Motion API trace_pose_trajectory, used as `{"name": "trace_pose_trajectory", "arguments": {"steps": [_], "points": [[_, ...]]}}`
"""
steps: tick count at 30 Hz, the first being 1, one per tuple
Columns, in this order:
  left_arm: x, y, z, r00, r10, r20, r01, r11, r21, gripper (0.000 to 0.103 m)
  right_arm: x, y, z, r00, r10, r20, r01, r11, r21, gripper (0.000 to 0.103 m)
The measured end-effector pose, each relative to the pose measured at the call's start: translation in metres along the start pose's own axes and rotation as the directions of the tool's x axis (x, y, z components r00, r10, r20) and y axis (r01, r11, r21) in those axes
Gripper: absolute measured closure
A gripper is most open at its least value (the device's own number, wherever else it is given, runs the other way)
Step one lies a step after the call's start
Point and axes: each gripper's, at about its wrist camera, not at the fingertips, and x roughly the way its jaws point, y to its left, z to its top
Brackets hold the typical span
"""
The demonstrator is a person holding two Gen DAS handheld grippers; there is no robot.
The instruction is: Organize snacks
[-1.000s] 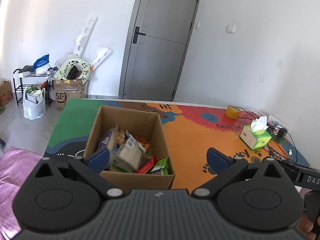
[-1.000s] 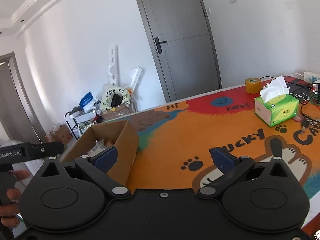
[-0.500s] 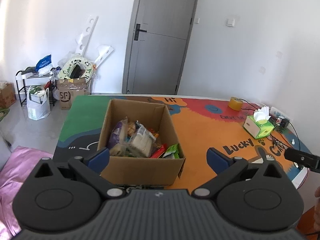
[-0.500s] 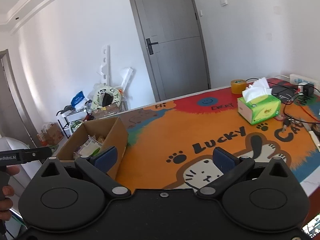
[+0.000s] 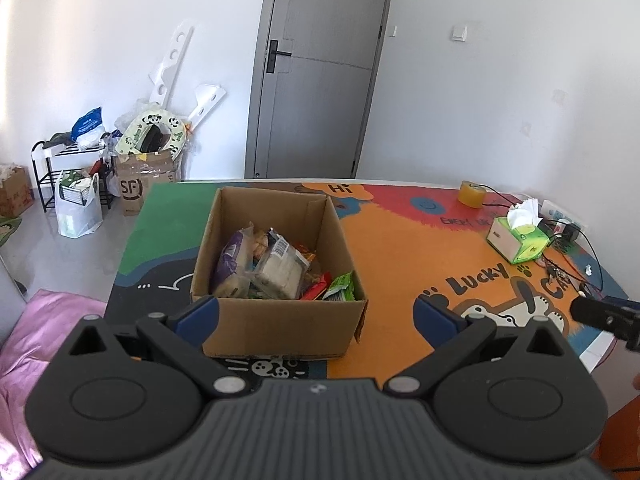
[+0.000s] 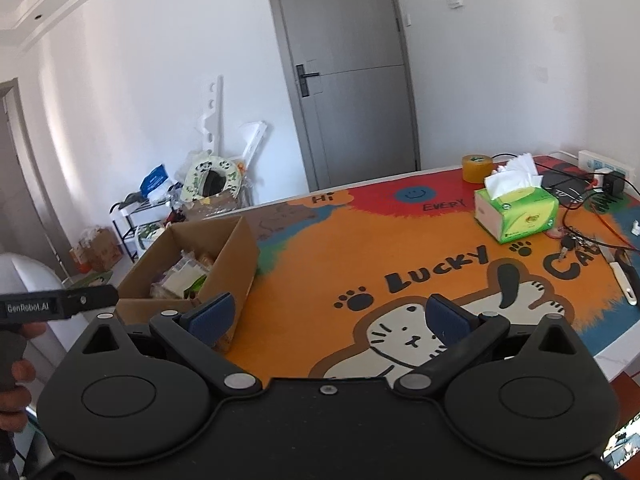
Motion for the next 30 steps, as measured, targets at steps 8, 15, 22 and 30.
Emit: {"name": "trace_pose_trajectory", "arguments": {"steps": [8,15,22,30], "points": [[0.000,0.000,0.001,1.000,0.012,0.004,-0.012,1.000,-0.005,0.000,0.001,0.008,-0.003,1.000,0.011,-0.007,-0.011,1.000,-0.024,0.000],[-0.002,0.000,0.000,1.000,0.024,0.006,-0.024,1.000,0.009,0.000,0.000,0.011,-0.002,1.000,0.022,-0.005,-0.022,0.999,-0.033,0.000],[-0.002,0.000,-0.001,1.000,0.029,0.002,-0.029,0.999,0.021,0.000,0.000,0.013,-0.002,1.000,0.020,-0.009,-0.020,0.999,-0.028,0.000],[-0.004,0.001,-0.001,0.999,0.033,0.005,-0.033,0.999,0.032,0.000,0.000,0.016,-0.003,1.000,0.022,-0.006,-0.022,0.999,-0.038,0.000]]}}
